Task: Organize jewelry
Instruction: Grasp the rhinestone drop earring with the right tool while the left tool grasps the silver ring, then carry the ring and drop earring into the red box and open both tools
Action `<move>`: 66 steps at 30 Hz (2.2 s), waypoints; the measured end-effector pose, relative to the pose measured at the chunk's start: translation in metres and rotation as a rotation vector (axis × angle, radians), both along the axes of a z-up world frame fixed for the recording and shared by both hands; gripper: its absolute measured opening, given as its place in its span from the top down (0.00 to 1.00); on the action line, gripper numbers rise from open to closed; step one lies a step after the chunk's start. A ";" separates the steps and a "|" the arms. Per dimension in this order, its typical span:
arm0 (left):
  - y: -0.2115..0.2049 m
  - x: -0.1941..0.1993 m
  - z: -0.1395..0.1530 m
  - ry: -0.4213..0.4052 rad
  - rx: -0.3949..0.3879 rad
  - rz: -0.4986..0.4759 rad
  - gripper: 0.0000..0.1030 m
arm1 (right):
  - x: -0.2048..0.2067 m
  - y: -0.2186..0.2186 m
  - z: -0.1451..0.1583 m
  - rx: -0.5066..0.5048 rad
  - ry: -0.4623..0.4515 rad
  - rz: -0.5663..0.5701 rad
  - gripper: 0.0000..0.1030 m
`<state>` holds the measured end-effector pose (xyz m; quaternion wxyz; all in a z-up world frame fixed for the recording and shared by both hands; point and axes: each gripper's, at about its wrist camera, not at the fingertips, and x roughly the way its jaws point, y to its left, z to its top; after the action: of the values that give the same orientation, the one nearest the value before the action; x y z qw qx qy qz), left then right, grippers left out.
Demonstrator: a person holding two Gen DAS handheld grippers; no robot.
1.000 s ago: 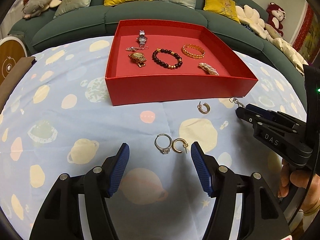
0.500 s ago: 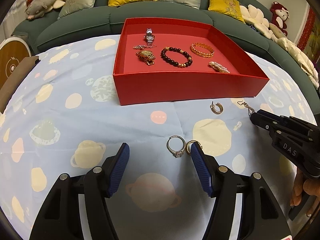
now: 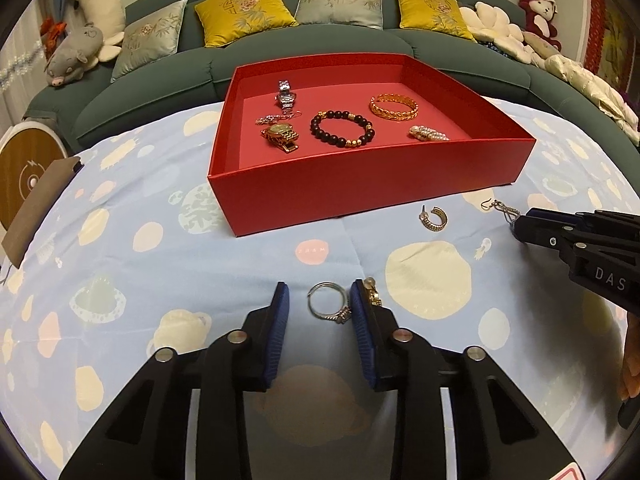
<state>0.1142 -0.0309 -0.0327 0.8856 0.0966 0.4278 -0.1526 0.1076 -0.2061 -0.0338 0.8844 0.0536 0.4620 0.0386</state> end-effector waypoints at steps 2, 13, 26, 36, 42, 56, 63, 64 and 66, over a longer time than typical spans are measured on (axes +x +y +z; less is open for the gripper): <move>-0.001 0.000 0.000 -0.001 0.005 -0.005 0.80 | -0.001 0.001 0.001 0.003 -0.004 0.003 0.85; 0.010 0.000 0.011 0.068 -0.088 0.015 0.80 | -0.009 0.008 0.017 0.014 -0.046 0.038 0.88; 0.036 0.002 0.063 -0.017 -0.198 0.049 0.80 | -0.013 0.015 0.046 0.025 -0.128 0.056 0.88; 0.043 0.033 0.096 -0.062 -0.258 0.082 0.80 | 0.003 -0.003 0.092 0.048 -0.232 0.015 0.88; 0.026 0.067 0.110 -0.100 -0.220 0.076 0.80 | 0.029 -0.005 0.103 0.061 -0.242 0.003 1.00; 0.004 0.103 0.099 -0.108 -0.170 0.074 0.80 | 0.056 -0.018 0.083 0.032 -0.209 -0.021 1.00; 0.000 0.104 0.076 0.018 -0.165 0.072 0.79 | 0.038 -0.027 0.084 0.052 -0.195 -0.033 1.00; -0.001 0.104 0.072 0.038 -0.158 0.069 0.76 | 0.036 -0.027 0.084 0.054 -0.196 -0.034 1.00; -0.001 0.103 0.067 0.058 -0.147 0.081 0.56 | 0.034 -0.027 0.085 0.057 -0.196 -0.037 1.00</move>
<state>0.2167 -0.0322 0.0340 0.8830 0.0093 0.4444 -0.1505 0.1420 -0.2335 0.0512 0.9240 0.0836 0.3711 0.0403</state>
